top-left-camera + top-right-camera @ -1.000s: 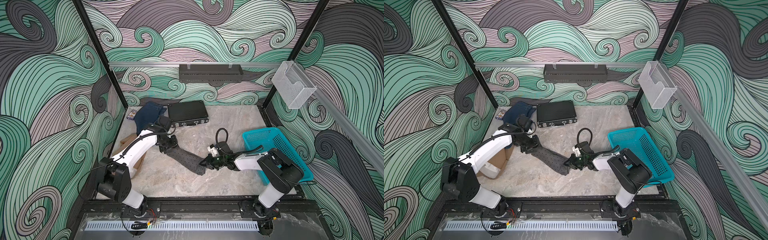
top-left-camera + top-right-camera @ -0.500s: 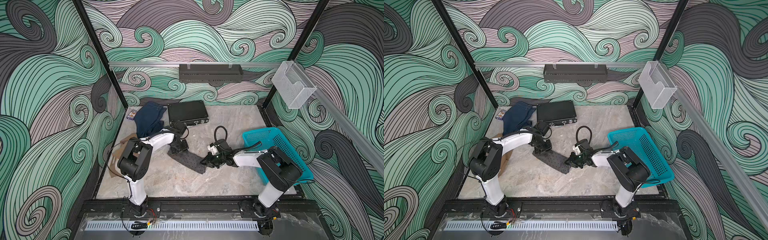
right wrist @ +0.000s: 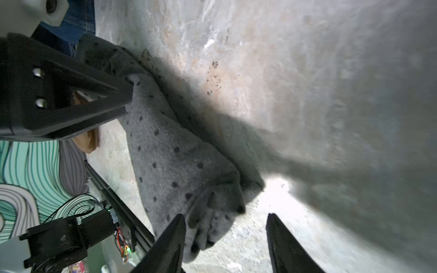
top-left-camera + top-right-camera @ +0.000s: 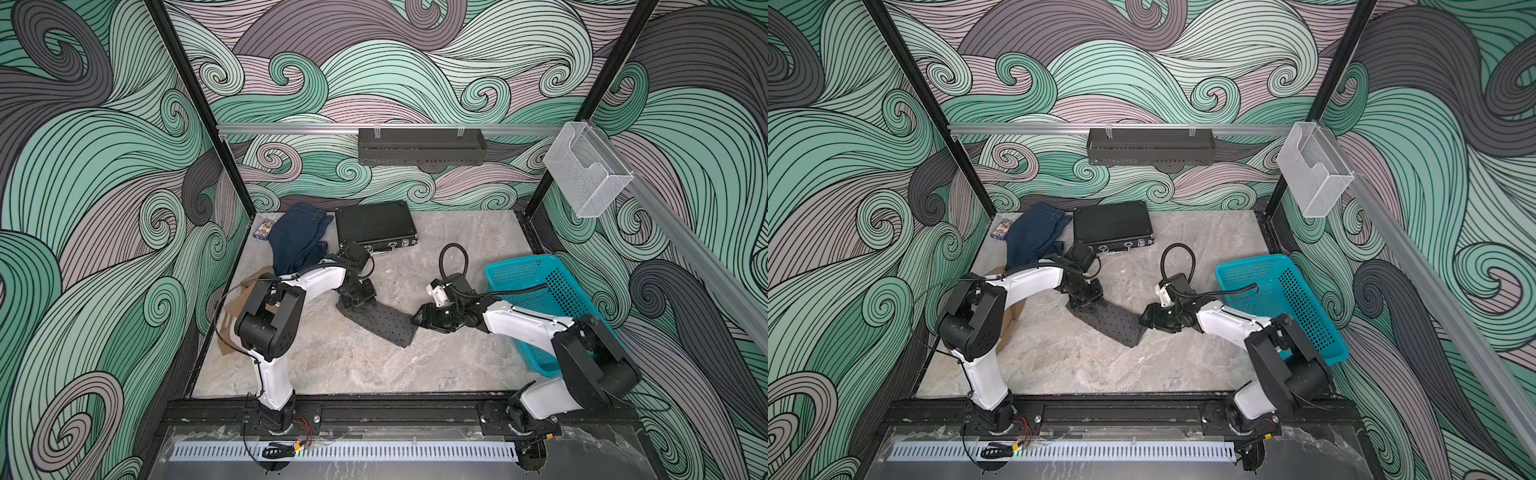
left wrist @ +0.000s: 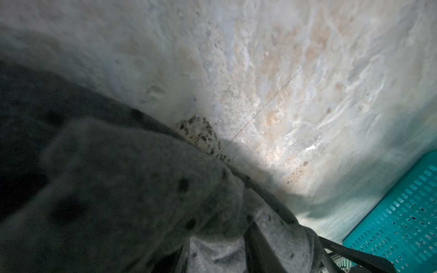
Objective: Roll up the skirts
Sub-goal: Roll the skirt at the center of the board.
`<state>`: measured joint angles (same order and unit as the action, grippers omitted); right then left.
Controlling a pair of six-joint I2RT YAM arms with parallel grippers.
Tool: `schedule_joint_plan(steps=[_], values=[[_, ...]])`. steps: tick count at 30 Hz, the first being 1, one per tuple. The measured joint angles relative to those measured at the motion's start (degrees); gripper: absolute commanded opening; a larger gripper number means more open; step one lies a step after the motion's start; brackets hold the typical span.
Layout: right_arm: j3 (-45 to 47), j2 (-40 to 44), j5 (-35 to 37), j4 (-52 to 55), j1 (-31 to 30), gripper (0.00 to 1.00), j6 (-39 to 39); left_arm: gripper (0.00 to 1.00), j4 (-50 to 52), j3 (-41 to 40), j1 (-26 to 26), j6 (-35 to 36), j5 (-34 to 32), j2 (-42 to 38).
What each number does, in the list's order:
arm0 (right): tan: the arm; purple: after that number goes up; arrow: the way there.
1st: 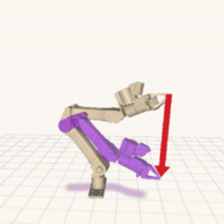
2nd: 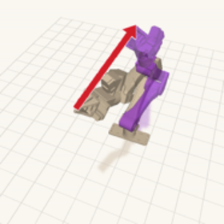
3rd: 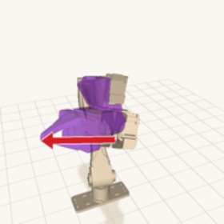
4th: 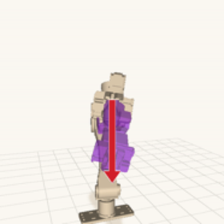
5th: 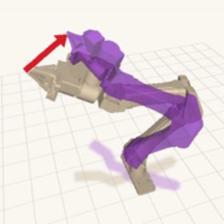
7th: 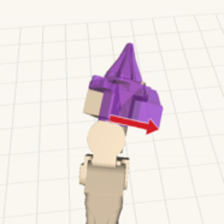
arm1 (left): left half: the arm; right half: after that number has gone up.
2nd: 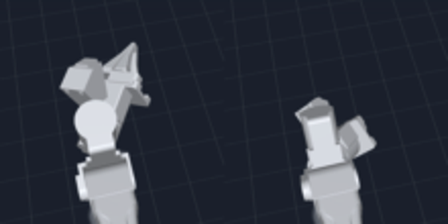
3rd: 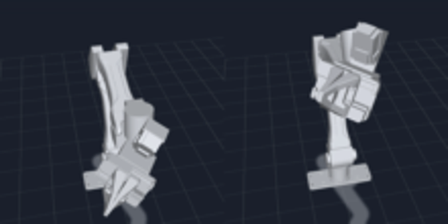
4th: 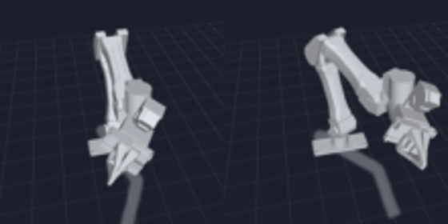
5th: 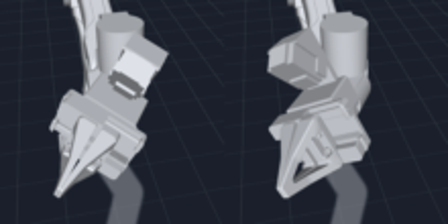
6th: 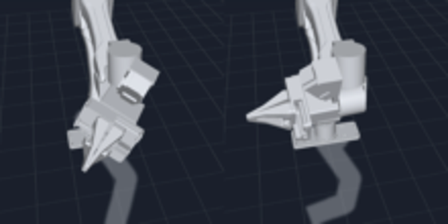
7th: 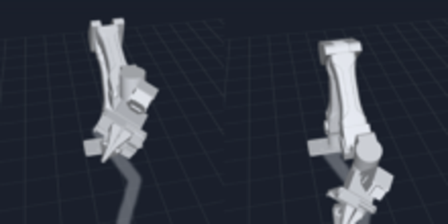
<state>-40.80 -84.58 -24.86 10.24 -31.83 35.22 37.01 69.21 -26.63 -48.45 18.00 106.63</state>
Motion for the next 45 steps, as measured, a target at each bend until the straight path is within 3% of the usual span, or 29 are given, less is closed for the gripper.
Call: schedule_joint_plan(steps=[4, 7, 12, 17, 23, 34, 45], values=[[-5.1, 1.5, 2.3, 8.2, 0.5, 0.58, -4.0, 0.42, -1.0, -0.6, 0.0, -0.3, 1.0, -0.4], [-12.2, -0.9, 0.7, 11.7, -0.6, 0.45, -6.1, 0.43, -1.2, -0.6, 0.1, -0.3, 1.4, -0.7], [-21.9, -7.9, -2.4, 12.9, -7.9, 0.22, -7.4, 0.43, -1.0, -0.3, 0.0, -0.3, 1.3, -0.7], [-23.8, -15.4, -4.3, 12.7, -12.6, 0.14, -6.7, 0.43, -0.9, -0.3, 0.1, -0.3, 1.3, -0.7], [-21.8, -22.1, -7.1, 9.9, -9.1, 0.10, -6.7, 0.44, -1.4, -0.6, 1.1, -0.6, 2.6, -0.7], [-19.8, -25.6, -15.8, 1.7, -4.3, 0.08, -7.0, 0.54, -4.2, -3.1, 8.8, -2.1, 13.4, -1.2], [-18.6, -26.3, -19.8, -1.7, -2.2, 0.08, -7.1, 0.52, 1.3, -2.0, 18.3, 1.7, 9.7, 0.1]])
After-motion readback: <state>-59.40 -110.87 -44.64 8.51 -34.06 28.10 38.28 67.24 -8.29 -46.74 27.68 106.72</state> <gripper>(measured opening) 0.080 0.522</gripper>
